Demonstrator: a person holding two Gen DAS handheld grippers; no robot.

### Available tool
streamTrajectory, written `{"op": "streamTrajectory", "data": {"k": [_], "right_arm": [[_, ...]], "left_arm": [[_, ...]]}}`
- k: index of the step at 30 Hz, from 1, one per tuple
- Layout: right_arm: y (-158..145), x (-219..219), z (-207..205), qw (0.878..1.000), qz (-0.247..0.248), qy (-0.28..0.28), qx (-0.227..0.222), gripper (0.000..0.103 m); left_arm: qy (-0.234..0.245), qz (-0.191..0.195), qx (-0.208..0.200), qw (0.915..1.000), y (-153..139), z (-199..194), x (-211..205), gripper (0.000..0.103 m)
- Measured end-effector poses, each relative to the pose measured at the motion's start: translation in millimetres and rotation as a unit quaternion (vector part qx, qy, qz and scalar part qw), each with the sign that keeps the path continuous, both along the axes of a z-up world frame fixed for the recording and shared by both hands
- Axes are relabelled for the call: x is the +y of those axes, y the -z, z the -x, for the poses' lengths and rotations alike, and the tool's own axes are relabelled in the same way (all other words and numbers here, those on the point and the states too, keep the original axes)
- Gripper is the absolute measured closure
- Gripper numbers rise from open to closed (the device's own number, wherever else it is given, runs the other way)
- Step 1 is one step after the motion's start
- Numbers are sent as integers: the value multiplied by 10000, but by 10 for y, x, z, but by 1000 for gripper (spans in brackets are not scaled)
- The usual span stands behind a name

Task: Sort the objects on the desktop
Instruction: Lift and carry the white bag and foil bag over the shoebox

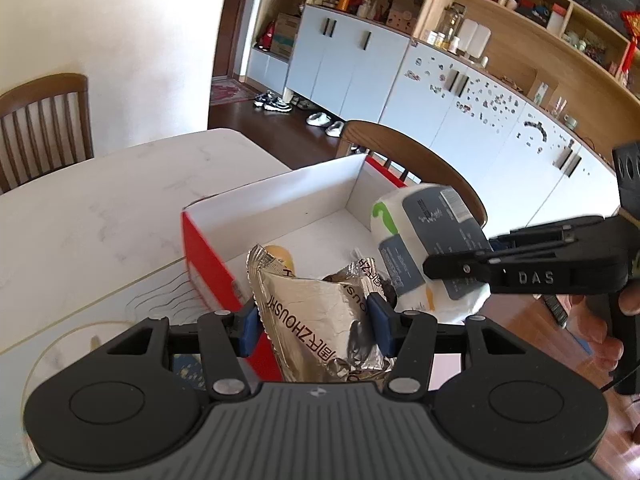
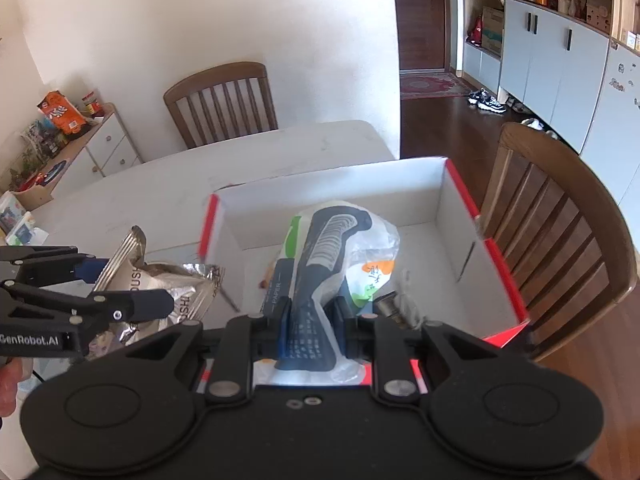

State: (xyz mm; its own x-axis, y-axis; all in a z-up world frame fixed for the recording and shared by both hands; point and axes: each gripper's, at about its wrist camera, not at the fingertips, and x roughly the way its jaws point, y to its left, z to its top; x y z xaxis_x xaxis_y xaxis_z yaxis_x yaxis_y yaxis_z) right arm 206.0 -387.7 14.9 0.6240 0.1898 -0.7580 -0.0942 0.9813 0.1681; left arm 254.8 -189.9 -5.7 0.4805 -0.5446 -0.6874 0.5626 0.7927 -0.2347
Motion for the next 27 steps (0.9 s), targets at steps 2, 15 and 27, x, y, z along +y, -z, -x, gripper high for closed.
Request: {"op": "streamTrajectory", "data": {"k": [2, 15, 27], "right_arm": [[14, -71, -61, 10000, 48, 18, -11, 83], [190, -369, -524, 9995, 272, 101, 93, 83], [452, -411, -866, 9988, 377, 73, 308, 83]], "left_arm": [[81, -67, -27, 9999, 14, -31, -100, 50], [292, -514, 98, 9982, 206, -309, -678, 50], [148, -659, 305, 9973, 388, -511, -869, 50]]}}
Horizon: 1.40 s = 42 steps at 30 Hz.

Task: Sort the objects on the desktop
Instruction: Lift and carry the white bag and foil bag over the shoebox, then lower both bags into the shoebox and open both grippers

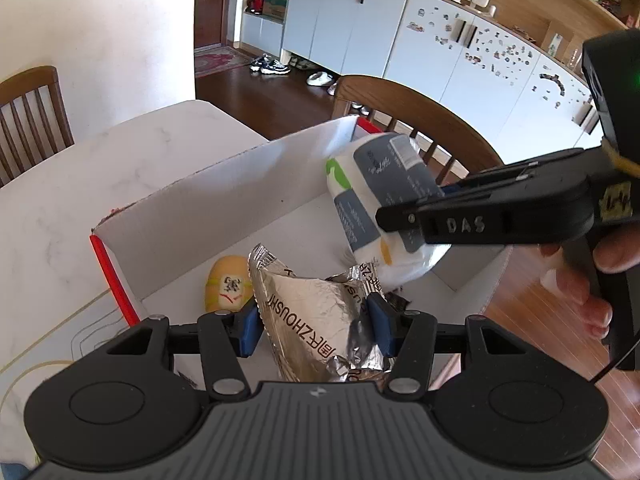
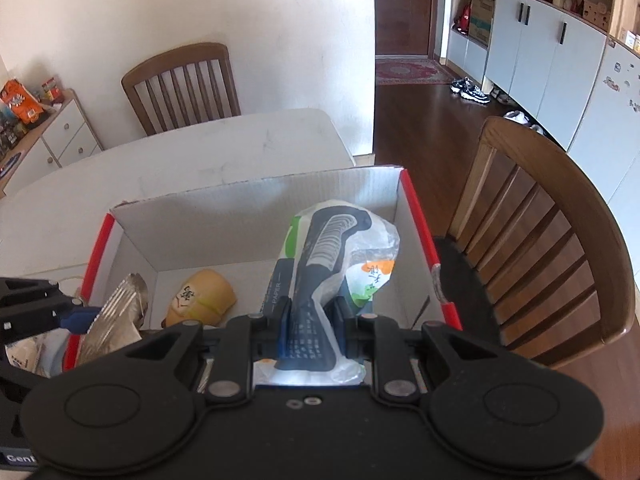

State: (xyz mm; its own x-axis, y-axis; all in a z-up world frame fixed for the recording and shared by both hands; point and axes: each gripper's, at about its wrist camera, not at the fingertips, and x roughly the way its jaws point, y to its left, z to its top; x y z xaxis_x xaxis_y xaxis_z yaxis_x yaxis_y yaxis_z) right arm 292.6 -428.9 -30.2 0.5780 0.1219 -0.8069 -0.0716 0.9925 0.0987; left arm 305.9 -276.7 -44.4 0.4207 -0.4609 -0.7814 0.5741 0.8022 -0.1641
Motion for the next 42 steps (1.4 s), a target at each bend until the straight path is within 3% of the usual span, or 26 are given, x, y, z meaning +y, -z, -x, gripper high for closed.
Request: {"op": "streamTrajectory", "data": {"k": [8, 17, 27, 37, 39, 41, 42], "right_arm": [[179, 47, -162, 9998, 91, 14, 169, 83], [380, 82, -266, 9990, 199, -50, 392, 83], [474, 63, -381, 9983, 165, 16, 556, 81], [427, 22, -314, 9986, 35, 65, 528, 69], [396, 10, -273, 9988, 57, 28, 495, 64], [344, -11, -225, 9991, 67, 19, 416, 52], [319, -25, -210, 9993, 48, 15, 375, 52]], "left_arm": [[-188, -43, 157, 9997, 102, -160, -53, 59], [-125, -276, 187, 9994, 204, -154, -113, 59], [-209, -133, 301, 9992, 149, -174, -146, 59], [-267, 67, 359, 9990, 97, -103, -39, 59], [-274, 113, 365, 9989, 87, -85, -33, 59], [-272, 131, 367, 9989, 76, -72, -33, 59], [-271, 131, 361, 9989, 71, -63, -32, 59]]}}
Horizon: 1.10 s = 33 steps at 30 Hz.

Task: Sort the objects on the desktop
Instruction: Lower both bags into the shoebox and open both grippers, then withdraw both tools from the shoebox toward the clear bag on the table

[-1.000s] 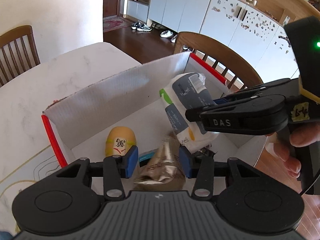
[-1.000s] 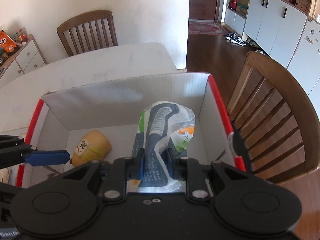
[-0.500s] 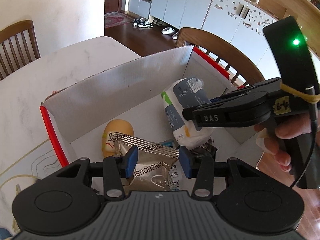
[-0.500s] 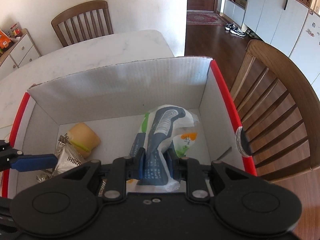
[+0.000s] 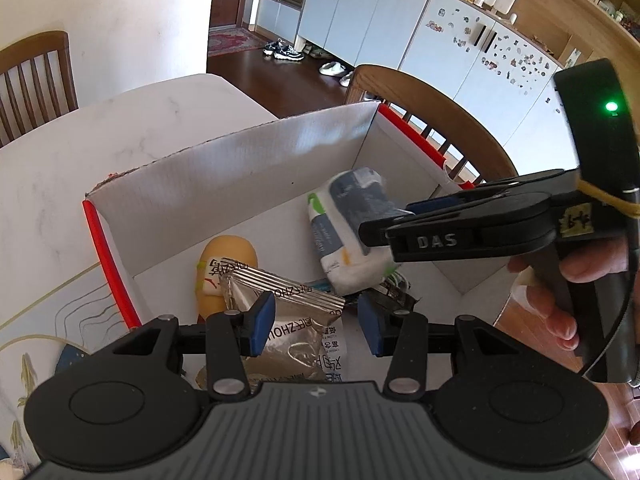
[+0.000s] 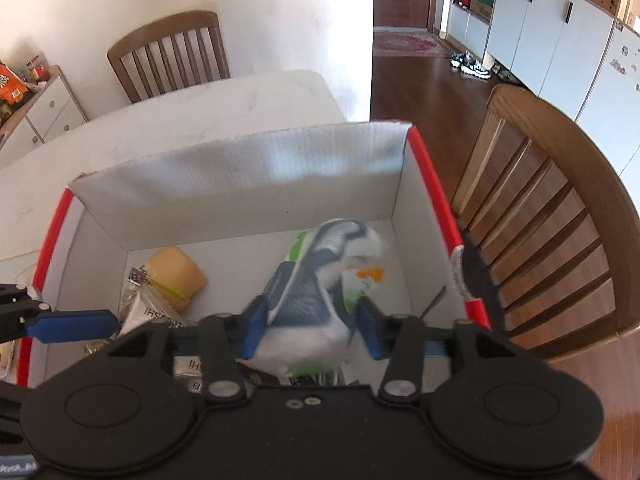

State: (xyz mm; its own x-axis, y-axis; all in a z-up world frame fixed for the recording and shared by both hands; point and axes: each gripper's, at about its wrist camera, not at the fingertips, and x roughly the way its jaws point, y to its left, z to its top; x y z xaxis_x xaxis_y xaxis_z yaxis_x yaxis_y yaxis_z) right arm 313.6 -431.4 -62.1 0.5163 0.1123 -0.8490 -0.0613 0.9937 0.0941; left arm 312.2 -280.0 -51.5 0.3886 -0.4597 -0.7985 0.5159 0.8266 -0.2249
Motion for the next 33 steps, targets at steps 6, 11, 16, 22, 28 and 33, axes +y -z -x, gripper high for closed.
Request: {"op": "streamTrajectory", "data": {"k": [6, 11, 16, 22, 28, 33], "right_arm": [[-137, -45, 135, 9998, -125, -103, -130, 52], [-253, -41, 248, 9992, -262, -212, -221, 52], [-352, -66, 353, 9984, -356, -347, -282, 52], [-464, -85, 492, 9970, -513, -453, -366, 52], [-577, -59, 648, 9958, -560, -517, -517, 52], [-647, -8, 765, 9953, -596, -487, -585, 52]], "left_arm": [[-14, 64, -34, 10000, -39, 42, 24, 56], [-8, 70, -84, 9999, -71, 83, 43, 55], [-45, 131, -113, 9998, -120, 148, 78, 55], [-102, 215, -162, 9996, -173, 252, 125, 43], [-89, 347, -212, 9991, -220, 363, 188, 43], [-74, 455, -280, 9985, -267, 480, 268, 35]]}}
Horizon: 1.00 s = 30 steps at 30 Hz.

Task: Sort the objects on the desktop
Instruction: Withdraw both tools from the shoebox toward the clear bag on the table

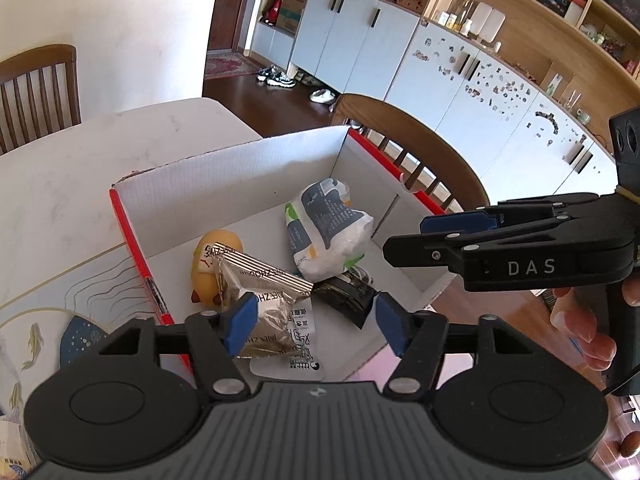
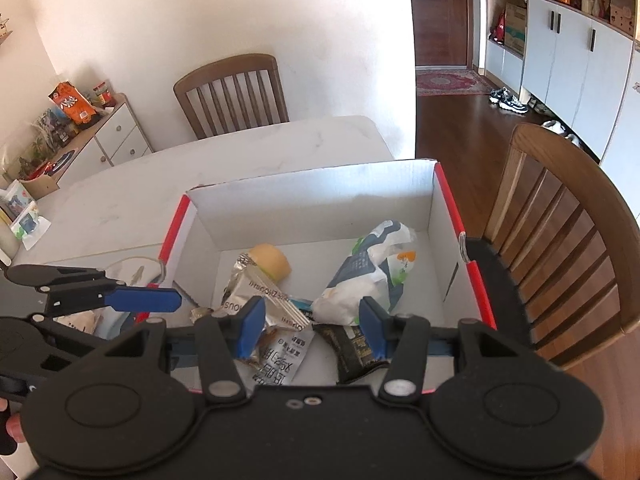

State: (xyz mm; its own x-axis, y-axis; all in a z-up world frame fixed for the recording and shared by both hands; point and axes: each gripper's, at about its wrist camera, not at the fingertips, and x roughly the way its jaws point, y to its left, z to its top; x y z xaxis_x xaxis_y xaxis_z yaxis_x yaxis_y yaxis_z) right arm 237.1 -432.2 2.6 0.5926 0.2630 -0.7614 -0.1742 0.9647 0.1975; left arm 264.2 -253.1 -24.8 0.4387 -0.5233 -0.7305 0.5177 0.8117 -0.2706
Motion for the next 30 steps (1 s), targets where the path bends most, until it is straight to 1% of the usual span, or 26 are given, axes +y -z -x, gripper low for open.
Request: {"op": "streamTrajectory", "data": {"k": [3, 4, 5, 6, 7, 13, 16, 22, 23, 26, 30], "right_arm": [[-28, 40, 79, 10000, -29, 28, -39, 50], [-36, 59, 107, 10000, -31, 24, -61, 48], [-48, 81, 137, 10000, -25, 25, -91, 43], [-59, 104, 167, 9999, -20, 38, -123, 40], [-69, 124, 193, 9999, -26, 58, -148, 39], [-99, 263, 319, 9998, -26, 107, -178, 38], [-106, 337, 382, 9997, -34, 165, -197, 32], [-118, 513, 512, 9992, -108, 316, -203, 30], [-124, 559, 534, 9992, -109, 319, -212, 29], [-129, 697, 596, 9992, -84, 317, -222, 27], [-128, 918, 653, 9994, -51, 268, -199, 27]], "left_arm": [[29, 60, -33, 10000, -31, 51, 63, 34], [42, 68, -52, 10000, -38, 71, 83, 32], [48, 62, -85, 9999, -47, 97, 110, 27], [52, 60, -112, 9999, -57, 118, 133, 23], [68, 73, -142, 9998, -65, 147, 157, 23], [156, 172, -202, 9995, -98, 298, 354, 20], [199, 249, -199, 9993, -115, 374, 467, 19], [273, 263, -294, 9988, -135, 529, 712, 16], [268, 272, -300, 9988, -136, 551, 758, 14], [274, 313, -309, 9987, -126, 630, 914, 2], [248, 325, -374, 9985, -131, 721, 1123, 1]]}}
